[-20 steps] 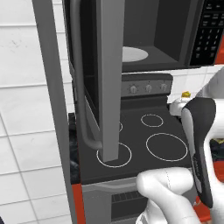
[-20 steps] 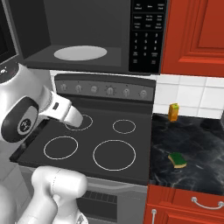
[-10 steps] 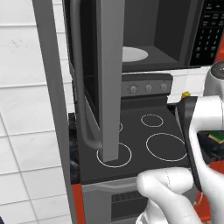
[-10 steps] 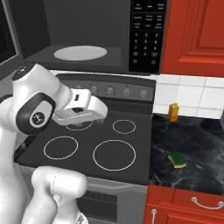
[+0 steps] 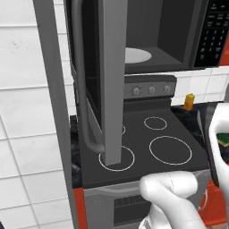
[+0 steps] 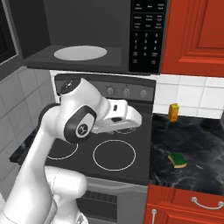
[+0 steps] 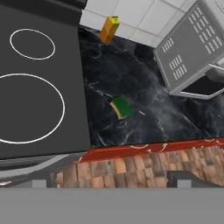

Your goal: Place the sponge inside the microwave to prepare for sanitizing.

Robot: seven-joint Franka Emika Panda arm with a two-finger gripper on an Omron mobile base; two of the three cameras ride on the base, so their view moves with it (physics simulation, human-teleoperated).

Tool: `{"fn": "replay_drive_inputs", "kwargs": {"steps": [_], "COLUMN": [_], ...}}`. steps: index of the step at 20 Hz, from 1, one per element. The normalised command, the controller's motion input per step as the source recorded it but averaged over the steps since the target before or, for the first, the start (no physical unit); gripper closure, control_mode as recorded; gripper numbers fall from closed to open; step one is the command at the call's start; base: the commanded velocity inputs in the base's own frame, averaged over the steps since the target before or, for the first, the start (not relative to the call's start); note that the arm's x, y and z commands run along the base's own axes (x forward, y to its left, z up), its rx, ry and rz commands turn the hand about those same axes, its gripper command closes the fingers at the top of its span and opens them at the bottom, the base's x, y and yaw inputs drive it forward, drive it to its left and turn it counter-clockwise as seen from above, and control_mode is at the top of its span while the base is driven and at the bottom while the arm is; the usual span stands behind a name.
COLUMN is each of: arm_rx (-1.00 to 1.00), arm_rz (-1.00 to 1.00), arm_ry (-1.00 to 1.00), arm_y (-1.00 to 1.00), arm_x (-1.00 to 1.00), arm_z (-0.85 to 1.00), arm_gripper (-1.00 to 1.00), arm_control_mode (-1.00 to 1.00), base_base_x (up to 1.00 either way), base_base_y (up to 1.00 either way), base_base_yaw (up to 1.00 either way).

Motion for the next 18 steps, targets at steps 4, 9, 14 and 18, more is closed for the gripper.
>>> {"fn": "replay_drive_inputs", "kwargs": {"steps": [4,9,14,18], "arm_rx": [0.14,0.20,0.08,0.04], "arm_rz": [0.00,0.03,0.05,0.06], "arm_ry": [0.15,0.07,0.01,0.00], "arm_y": [-0.50,-0.51,-0.44,-0.37], "arm_x": [0.31,0.31,0.33,0.29], "arm_z": [-0.35,-0.02,-0.12,-0.18], "arm_gripper": [-1.00,-1.00,-1.00,-1.00], "arm_control_mode": [-1.00,-1.00,-1.00,-1.00], "base_base_x": [0.00,0.00,0.00,0.00], "base_base_y": [0.00,0.00,0.00,0.00], "base_base_yaw": [0.00,0.00,0.00,0.00]}}
